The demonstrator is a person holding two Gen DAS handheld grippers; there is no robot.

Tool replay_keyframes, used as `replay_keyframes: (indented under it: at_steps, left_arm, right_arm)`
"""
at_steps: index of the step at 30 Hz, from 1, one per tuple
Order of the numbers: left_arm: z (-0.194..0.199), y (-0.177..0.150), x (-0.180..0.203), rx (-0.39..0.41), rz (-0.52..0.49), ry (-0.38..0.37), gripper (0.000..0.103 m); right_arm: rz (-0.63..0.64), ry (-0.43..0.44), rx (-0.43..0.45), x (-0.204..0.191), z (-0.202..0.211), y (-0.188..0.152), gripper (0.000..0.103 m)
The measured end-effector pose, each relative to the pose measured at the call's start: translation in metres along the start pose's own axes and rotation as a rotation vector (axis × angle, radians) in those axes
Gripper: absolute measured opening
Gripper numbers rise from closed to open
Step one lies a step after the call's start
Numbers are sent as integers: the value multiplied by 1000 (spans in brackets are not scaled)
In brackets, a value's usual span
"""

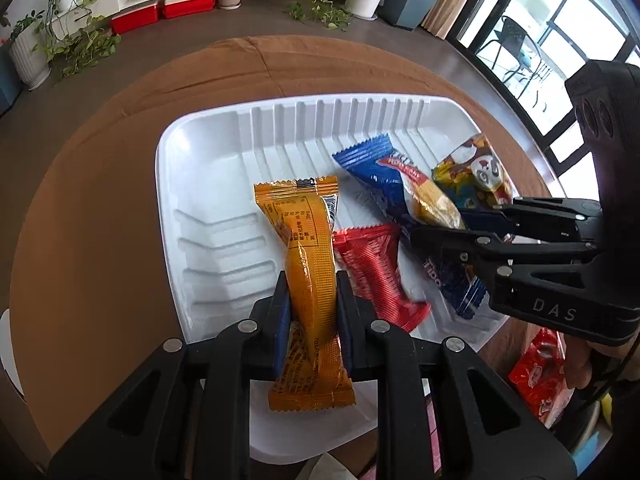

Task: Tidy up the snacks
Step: 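Carry both packets into the white tray and open both tools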

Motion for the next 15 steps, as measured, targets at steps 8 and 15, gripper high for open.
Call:
replay_keyframes:
  at_steps: [8, 15]
  left_arm:
    - [0, -8, 1, 6, -5, -6, 19]
    - [-3, -8, 3, 0, -3, -9, 21]
  right_arm:
    - [18, -3, -2, -4, -5, -1, 38]
    - [-1, -2, 25, 1, 8, 3, 58]
Point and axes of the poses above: each gripper's, at about its wrist camera, not at the fingertips, and z roughly against the way its jaws point, x to its right, y to its top, the point moved 4 cm from there along -z, roughly the way its jaws point, and after that the axes turned 5 degrees about -x, right-handed, at the moved point
